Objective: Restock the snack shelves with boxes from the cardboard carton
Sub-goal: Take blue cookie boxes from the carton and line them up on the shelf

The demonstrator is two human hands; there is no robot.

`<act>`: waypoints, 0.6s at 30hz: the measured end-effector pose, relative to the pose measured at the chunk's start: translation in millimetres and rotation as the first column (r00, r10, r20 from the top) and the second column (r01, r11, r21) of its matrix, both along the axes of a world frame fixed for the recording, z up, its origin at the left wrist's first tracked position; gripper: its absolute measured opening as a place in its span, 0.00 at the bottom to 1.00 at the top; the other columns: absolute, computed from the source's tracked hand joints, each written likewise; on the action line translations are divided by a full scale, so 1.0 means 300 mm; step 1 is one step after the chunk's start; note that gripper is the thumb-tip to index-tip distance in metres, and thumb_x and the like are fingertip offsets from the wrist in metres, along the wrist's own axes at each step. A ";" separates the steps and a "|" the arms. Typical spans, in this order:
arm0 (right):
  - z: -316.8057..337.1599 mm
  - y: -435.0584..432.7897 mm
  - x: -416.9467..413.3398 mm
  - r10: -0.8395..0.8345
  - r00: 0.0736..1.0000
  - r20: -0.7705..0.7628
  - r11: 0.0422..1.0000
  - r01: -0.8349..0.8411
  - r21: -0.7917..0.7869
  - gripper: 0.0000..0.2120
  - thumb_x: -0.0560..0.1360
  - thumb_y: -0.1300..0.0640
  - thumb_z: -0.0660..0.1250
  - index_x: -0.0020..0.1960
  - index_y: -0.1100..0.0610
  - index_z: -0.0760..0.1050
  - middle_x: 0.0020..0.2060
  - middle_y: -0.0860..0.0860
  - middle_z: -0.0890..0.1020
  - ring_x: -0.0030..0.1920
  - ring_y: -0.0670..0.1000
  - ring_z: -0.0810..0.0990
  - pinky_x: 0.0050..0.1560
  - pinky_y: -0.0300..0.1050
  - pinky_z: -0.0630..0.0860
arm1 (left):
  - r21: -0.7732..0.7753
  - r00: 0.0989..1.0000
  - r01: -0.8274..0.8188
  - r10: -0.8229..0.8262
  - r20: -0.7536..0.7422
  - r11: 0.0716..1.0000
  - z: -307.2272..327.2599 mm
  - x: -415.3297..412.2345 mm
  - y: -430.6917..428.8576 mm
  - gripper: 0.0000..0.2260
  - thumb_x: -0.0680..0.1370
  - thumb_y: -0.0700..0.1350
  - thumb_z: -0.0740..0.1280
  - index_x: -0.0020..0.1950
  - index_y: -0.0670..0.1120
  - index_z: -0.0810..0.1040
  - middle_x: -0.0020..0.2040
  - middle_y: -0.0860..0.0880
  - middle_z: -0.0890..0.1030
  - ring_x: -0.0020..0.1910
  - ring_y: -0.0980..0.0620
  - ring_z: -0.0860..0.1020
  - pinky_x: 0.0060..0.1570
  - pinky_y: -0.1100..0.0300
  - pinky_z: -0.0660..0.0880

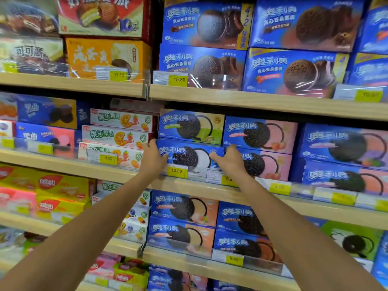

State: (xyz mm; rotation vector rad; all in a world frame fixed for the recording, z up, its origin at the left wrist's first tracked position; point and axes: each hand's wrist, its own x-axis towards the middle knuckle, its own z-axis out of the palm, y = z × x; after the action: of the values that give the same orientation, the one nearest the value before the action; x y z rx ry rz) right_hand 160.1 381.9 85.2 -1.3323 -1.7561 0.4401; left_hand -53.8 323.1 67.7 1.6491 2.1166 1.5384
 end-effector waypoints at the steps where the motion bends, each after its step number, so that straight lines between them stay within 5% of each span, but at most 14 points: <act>1: -0.002 -0.003 0.001 -0.005 1.000 0.015 1.000 0.005 0.012 0.28 0.72 0.42 0.69 0.59 0.61 0.64 0.52 0.59 0.74 0.48 0.59 0.78 0.45 0.53 0.76 | -0.004 1.000 0.010 -0.010 0.000 1.000 -0.003 -0.003 0.001 0.28 0.78 0.42 0.66 0.74 0.41 0.57 0.71 0.38 0.58 0.60 0.38 0.73 0.61 0.49 0.72; 5: 0.001 -0.019 0.023 0.047 0.999 0.001 0.999 -0.047 0.027 0.18 0.75 0.48 0.68 0.49 0.59 0.63 0.37 0.51 0.67 0.38 0.53 0.68 0.40 0.50 0.66 | -0.035 1.000 0.000 -0.001 -0.005 0.999 -0.004 -0.005 0.002 0.28 0.78 0.42 0.65 0.75 0.42 0.57 0.70 0.38 0.60 0.62 0.39 0.70 0.60 0.50 0.71; 12: 0.036 -0.045 0.074 0.252 0.957 -0.146 0.945 -0.276 -0.177 0.22 0.78 0.60 0.64 0.71 0.61 0.65 0.63 0.57 0.74 0.59 0.56 0.77 0.58 0.51 0.77 | -0.090 0.983 0.101 -0.085 0.164 0.991 0.021 -0.022 -0.026 0.24 0.78 0.38 0.63 0.73 0.39 0.60 0.70 0.39 0.62 0.60 0.39 0.72 0.53 0.52 0.72; 15: 0.038 -0.066 0.072 0.226 0.968 -0.109 0.958 -0.241 -0.154 0.21 0.78 0.60 0.64 0.70 0.61 0.66 0.63 0.57 0.75 0.62 0.56 0.76 0.61 0.52 0.74 | -0.104 0.977 0.157 -0.139 0.160 0.982 0.032 -0.018 -0.057 0.24 0.79 0.36 0.61 0.74 0.38 0.58 0.63 0.41 0.69 0.40 0.50 0.72 0.41 0.56 0.71; 18: 0.027 -0.109 0.053 0.181 0.969 -0.167 0.979 -0.194 -0.060 0.16 0.78 0.62 0.62 0.65 0.61 0.71 0.58 0.57 0.77 0.58 0.57 0.77 0.60 0.54 0.74 | -0.106 0.971 0.198 -0.180 0.157 0.974 0.036 0.001 -0.108 0.28 0.80 0.38 0.60 0.77 0.40 0.52 0.74 0.42 0.62 0.36 0.57 0.67 0.37 0.61 0.68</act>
State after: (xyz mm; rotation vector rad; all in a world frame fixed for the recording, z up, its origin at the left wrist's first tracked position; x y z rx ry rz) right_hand 175.9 349.1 93.4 -1.1523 -1.7507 0.7073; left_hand -53.4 290.8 78.4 1.5920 1.8782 1.3997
